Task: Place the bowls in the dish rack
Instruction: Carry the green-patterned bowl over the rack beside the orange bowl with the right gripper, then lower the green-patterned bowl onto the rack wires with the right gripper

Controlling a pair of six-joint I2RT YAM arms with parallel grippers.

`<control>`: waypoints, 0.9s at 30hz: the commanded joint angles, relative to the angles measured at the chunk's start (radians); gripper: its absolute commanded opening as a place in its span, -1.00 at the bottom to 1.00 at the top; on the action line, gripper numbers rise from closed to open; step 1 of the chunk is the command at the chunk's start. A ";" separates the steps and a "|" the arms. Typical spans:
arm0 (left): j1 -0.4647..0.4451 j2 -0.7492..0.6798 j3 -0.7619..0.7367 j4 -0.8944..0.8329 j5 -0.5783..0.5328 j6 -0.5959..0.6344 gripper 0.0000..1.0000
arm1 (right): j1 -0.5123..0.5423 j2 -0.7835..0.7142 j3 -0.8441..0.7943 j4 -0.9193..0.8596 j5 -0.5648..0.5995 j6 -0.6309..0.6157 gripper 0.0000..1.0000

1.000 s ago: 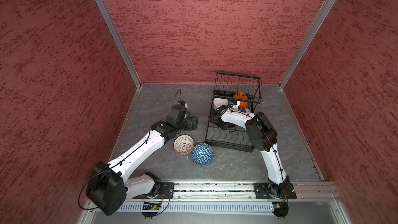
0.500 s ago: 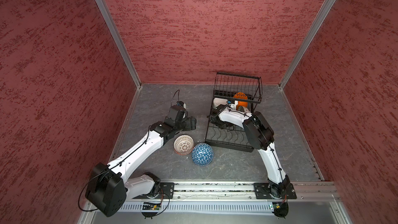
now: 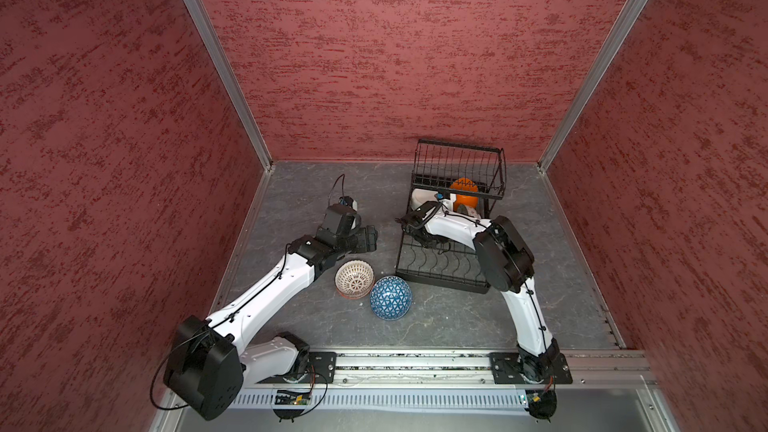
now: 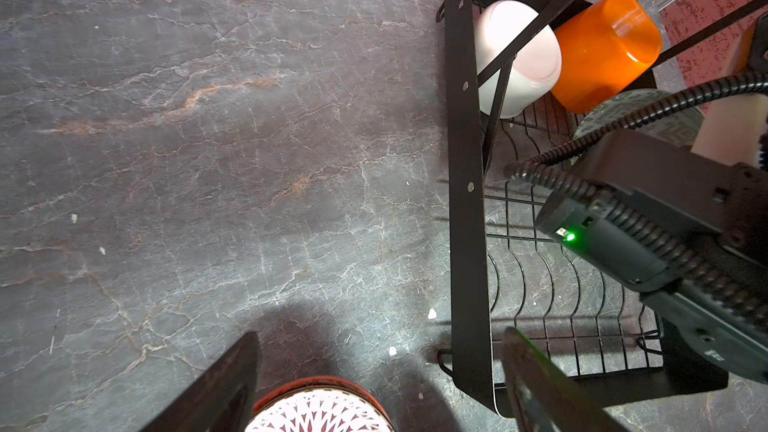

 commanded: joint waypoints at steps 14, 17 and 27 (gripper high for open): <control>0.009 -0.043 -0.012 -0.012 0.004 0.007 0.80 | 0.002 -0.075 -0.061 0.287 -0.151 -0.150 0.14; 0.009 -0.049 -0.011 -0.014 0.004 0.005 0.80 | 0.002 -0.108 -0.091 0.348 -0.176 -0.190 0.30; 0.009 -0.069 -0.013 -0.026 0.001 -0.003 0.80 | 0.003 -0.226 -0.192 0.542 -0.273 -0.319 0.86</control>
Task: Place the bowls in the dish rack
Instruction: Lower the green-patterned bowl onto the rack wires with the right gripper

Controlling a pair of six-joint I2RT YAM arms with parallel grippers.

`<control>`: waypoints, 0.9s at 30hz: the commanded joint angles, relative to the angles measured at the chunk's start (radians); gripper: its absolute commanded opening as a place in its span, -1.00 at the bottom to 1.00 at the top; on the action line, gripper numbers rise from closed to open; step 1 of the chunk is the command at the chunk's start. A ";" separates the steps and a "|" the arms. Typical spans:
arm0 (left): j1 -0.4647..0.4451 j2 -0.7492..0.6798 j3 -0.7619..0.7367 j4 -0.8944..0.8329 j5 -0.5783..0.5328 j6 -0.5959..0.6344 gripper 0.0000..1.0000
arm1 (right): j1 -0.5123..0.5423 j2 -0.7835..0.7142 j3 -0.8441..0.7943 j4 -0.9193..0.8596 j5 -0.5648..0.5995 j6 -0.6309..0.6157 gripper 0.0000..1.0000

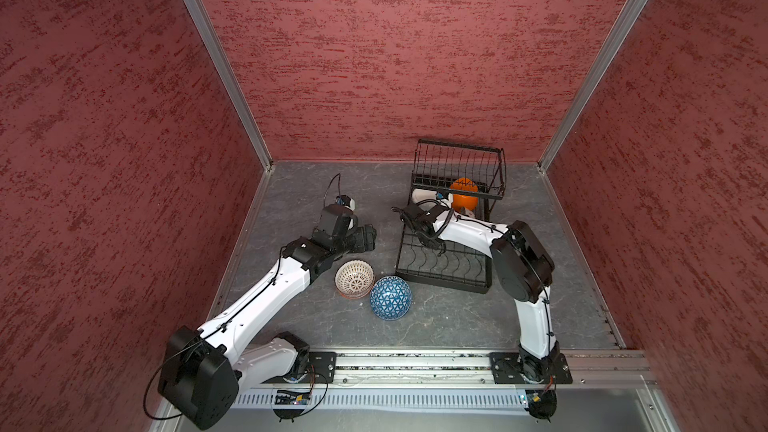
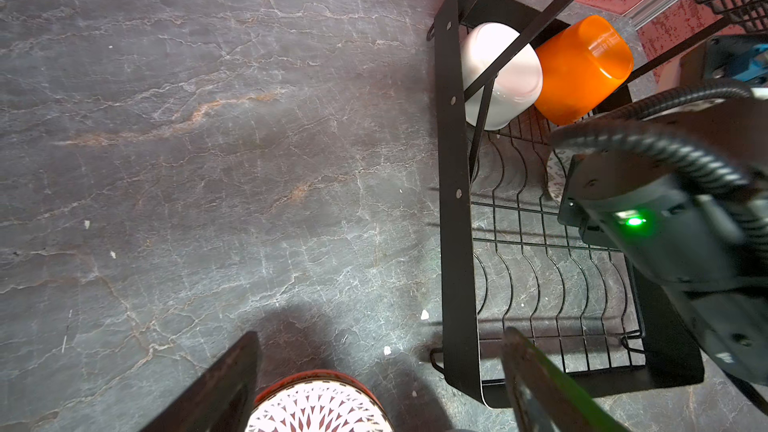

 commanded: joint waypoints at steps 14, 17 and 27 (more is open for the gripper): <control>0.008 0.000 0.012 -0.048 0.002 -0.002 0.80 | -0.004 -0.220 -0.179 0.333 -0.175 -0.201 0.97; 0.006 0.002 0.015 -0.045 0.004 -0.002 0.80 | -0.005 -0.257 -0.213 0.373 -0.207 -0.218 0.97; 0.003 0.015 0.021 -0.045 0.010 -0.005 0.80 | -0.004 -0.366 -0.298 0.462 -0.323 -0.275 0.98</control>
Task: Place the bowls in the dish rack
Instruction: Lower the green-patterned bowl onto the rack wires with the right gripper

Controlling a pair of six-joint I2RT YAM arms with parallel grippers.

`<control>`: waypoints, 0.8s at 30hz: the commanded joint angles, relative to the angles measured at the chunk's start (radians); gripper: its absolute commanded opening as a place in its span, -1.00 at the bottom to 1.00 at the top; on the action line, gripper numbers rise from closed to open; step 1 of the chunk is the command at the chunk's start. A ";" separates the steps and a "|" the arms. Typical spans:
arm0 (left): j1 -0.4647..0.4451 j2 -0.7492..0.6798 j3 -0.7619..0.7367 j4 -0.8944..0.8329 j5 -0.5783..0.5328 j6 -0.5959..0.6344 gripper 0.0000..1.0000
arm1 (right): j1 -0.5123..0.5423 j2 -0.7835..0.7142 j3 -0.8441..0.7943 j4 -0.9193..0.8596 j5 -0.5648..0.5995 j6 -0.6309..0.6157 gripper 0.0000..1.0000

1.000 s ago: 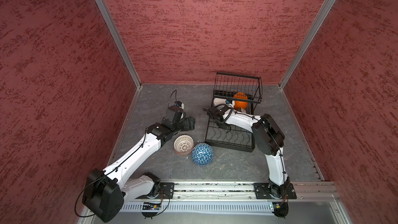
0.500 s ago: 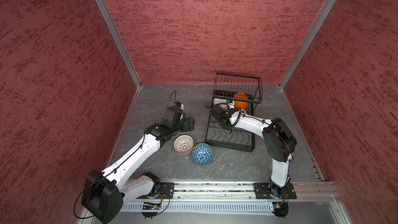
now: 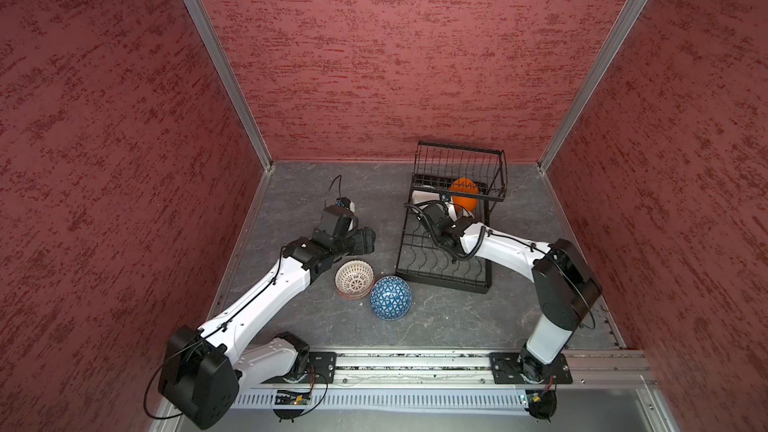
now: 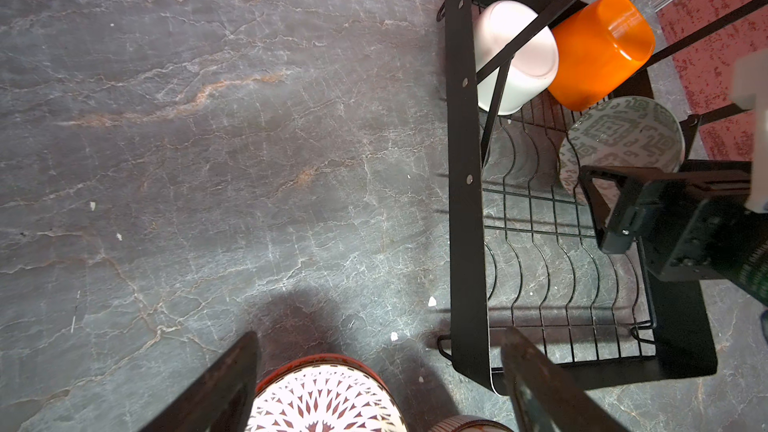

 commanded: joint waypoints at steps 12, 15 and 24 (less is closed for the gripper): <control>-0.005 0.022 0.032 -0.012 0.011 -0.004 0.80 | -0.001 -0.101 -0.033 0.080 -0.002 0.022 0.98; -0.008 0.024 0.033 -0.012 0.010 -0.002 0.80 | -0.001 -0.117 -0.038 0.075 0.006 0.022 0.98; -0.010 0.024 0.037 -0.015 0.007 -0.002 0.80 | -0.001 -0.186 -0.083 0.059 -0.006 0.018 0.98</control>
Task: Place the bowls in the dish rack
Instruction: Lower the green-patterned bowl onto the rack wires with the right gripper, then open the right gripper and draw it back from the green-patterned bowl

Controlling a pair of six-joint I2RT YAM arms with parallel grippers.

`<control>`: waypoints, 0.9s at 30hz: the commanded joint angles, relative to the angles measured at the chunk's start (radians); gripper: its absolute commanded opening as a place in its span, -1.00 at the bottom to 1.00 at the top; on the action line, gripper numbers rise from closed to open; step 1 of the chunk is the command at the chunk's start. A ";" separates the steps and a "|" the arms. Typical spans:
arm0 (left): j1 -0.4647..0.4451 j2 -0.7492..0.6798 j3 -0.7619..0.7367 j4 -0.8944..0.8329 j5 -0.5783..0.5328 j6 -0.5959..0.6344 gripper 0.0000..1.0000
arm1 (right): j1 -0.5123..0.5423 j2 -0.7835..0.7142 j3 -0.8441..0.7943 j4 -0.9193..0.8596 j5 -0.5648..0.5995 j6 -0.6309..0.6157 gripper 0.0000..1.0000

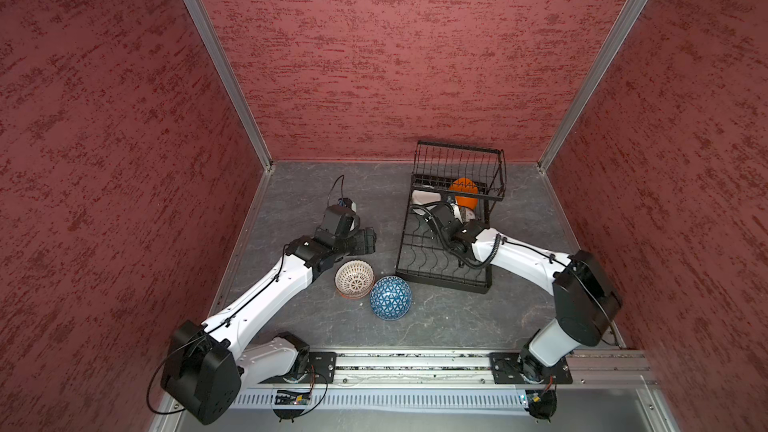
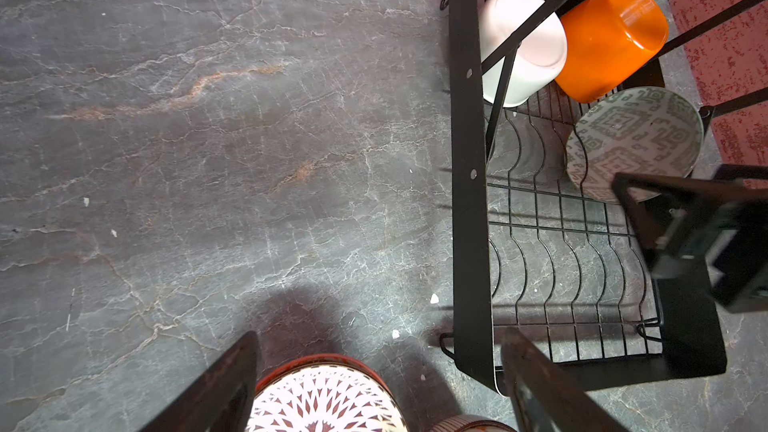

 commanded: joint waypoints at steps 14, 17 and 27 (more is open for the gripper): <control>-0.023 0.022 0.046 -0.019 -0.008 -0.001 0.80 | -0.006 -0.144 -0.123 -0.035 -0.081 0.076 0.95; -0.041 0.038 0.062 -0.025 -0.017 0.005 0.80 | -0.016 -0.206 -0.157 -0.075 -0.109 0.115 0.88; -0.096 0.116 0.113 0.005 -0.016 0.010 0.80 | -0.085 -0.342 -0.205 -0.217 -0.115 0.247 0.42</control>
